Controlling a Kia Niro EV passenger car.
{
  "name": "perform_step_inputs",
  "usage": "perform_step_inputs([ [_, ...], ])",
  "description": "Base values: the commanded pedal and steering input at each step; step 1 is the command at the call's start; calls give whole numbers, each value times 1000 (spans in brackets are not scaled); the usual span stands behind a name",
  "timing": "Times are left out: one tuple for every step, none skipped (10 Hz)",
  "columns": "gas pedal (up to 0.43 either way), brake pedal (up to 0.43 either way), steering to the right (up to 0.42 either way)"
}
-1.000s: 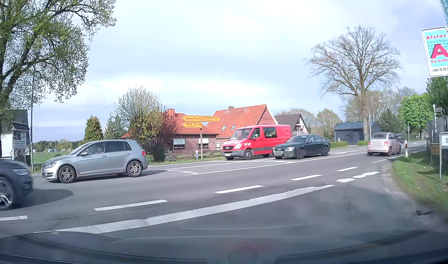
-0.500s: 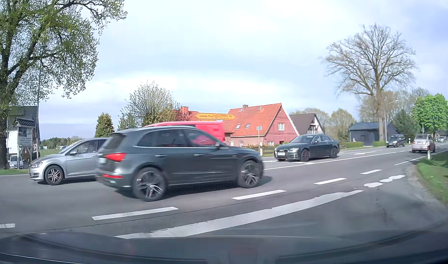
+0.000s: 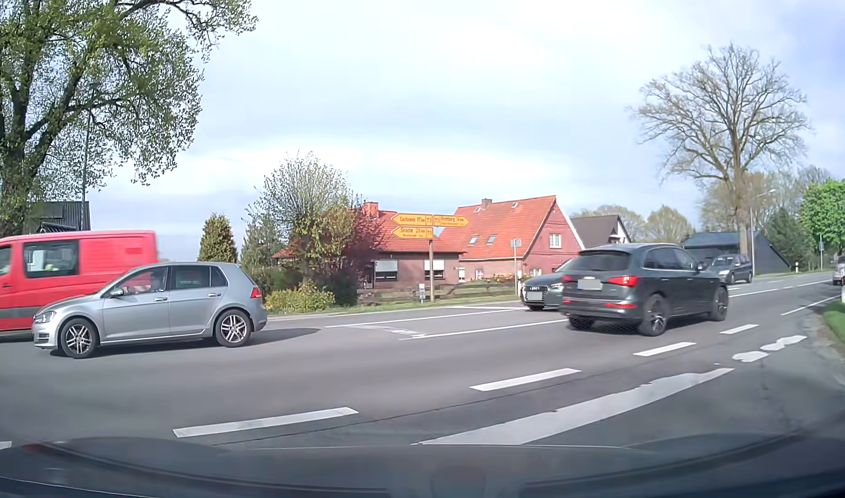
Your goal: Follow the waypoints while adhering to traffic rules and regulations
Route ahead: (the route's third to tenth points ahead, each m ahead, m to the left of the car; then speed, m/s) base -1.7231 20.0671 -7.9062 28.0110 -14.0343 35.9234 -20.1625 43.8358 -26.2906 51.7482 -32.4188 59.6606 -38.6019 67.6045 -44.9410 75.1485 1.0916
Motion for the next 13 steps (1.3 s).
perform_step_inputs([
  [0,55,-313],
  [0,37,-323],
  [0,24,-334],
  [0,12,-357],
  [0,12,-378],
  [0,12,-398],
  [0,0,-409],
  [0,12,-412],
  [0,67,-412],
  [0,98,-414],
  [0,104,-421],
  [0,116,-429],
  [0,171,-432],
])
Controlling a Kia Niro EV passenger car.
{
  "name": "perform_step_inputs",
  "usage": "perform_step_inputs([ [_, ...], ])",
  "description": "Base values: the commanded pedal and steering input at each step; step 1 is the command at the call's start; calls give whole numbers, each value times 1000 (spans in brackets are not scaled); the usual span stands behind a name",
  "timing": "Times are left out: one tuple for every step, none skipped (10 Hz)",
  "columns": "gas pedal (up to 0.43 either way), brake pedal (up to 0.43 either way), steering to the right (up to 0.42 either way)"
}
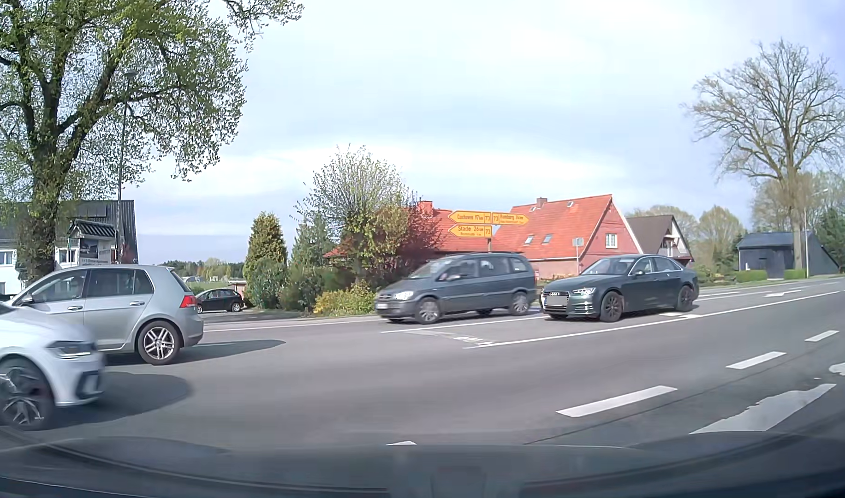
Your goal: Follow the waypoints while adhering to traffic rules and regulations
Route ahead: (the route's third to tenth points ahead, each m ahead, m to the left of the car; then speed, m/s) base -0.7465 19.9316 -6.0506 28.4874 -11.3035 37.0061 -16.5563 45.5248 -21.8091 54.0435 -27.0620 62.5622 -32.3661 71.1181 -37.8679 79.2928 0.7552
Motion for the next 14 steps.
perform_step_inputs([
  [0,226,-432],
  [0,232,-432],
  [0,226,-432],
  [0,213,-431],
  [0,195,-431],
  [0,189,-432],
  [0,183,-432],
  [0,183,-431],
  [0,183,-432],
  [0,183,-432],
  [0,183,-432],
  [0,183,-432],
  [0,189,-432],
  [0,189,-432],
])
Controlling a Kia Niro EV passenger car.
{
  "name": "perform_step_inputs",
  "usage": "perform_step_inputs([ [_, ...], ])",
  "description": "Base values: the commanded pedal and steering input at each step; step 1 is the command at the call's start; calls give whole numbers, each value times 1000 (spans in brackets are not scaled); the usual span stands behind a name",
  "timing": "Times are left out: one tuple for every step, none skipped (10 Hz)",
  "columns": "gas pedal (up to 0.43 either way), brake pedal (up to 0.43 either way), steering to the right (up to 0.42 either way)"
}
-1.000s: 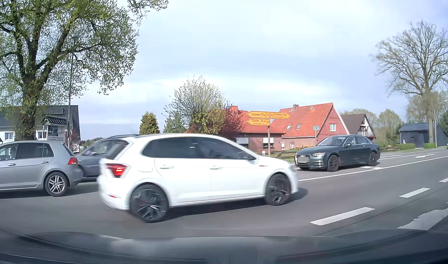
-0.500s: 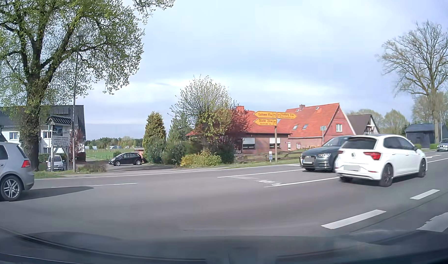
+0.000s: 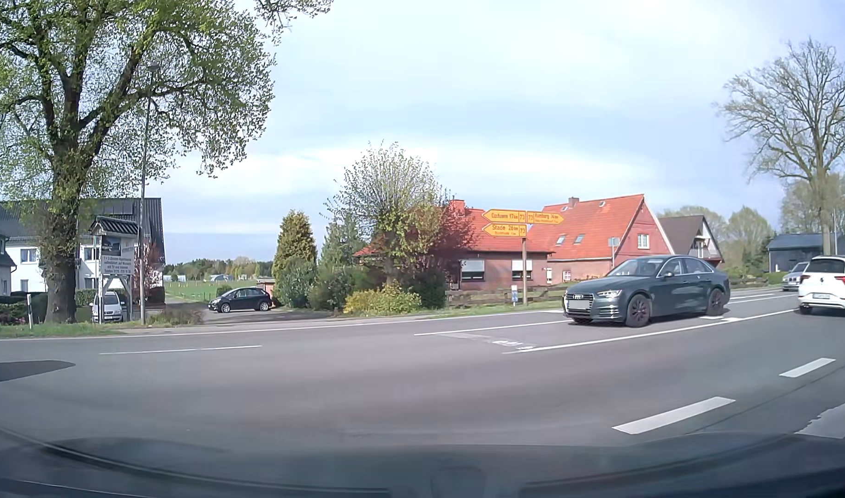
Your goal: Follow the waypoints while adhering to traffic rules and regulations
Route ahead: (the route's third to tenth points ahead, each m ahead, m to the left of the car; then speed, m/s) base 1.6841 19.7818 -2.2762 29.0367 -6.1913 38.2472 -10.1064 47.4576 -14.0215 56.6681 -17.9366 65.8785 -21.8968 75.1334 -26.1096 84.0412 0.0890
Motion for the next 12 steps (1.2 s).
perform_step_inputs([
  [0,189,-432],
  [0,195,-434],
  [0,195,-434],
  [0,201,-434],
  [0,195,-434],
  [0,201,-435],
  [0,195,-436],
  [0,195,-436],
  [0,201,-436],
  [0,201,-437],
  [0,201,-438],
  [0,201,-441],
])
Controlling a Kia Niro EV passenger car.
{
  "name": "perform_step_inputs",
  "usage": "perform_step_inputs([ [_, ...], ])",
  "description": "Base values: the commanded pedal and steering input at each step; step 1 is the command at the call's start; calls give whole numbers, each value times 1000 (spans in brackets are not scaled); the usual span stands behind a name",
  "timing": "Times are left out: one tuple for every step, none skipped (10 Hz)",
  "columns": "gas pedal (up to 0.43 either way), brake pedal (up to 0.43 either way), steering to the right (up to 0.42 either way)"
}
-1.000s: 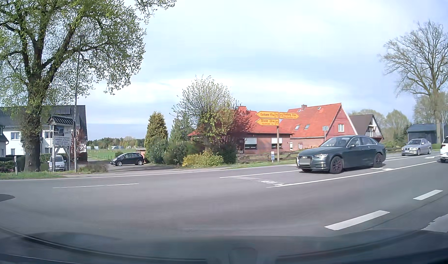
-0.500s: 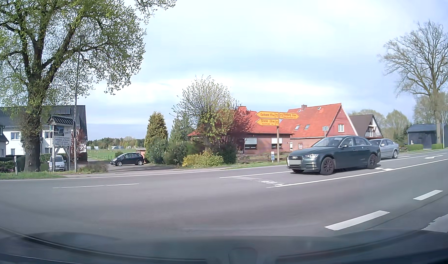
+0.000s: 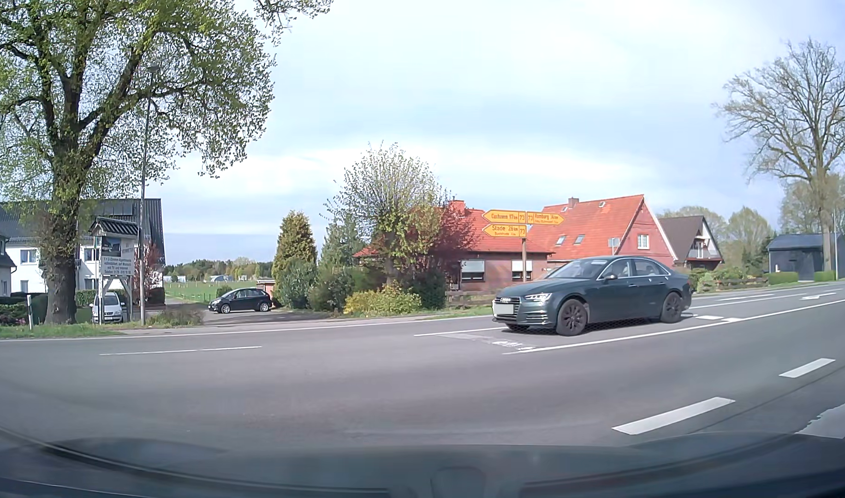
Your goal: Follow the waypoints while adhering to traffic rules and regulations
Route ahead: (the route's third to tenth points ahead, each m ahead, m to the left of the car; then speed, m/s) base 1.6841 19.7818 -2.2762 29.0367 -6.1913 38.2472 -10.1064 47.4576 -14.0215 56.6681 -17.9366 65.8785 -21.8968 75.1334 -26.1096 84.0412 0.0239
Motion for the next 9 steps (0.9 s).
perform_step_inputs([
  [0,201,-444],
  [0,201,-446],
  [0,201,-446],
  [0,201,-445],
  [0,201,-446],
  [0,201,-447],
  [0,195,-451],
  [0,201,-452],
  [0,195,-452],
])
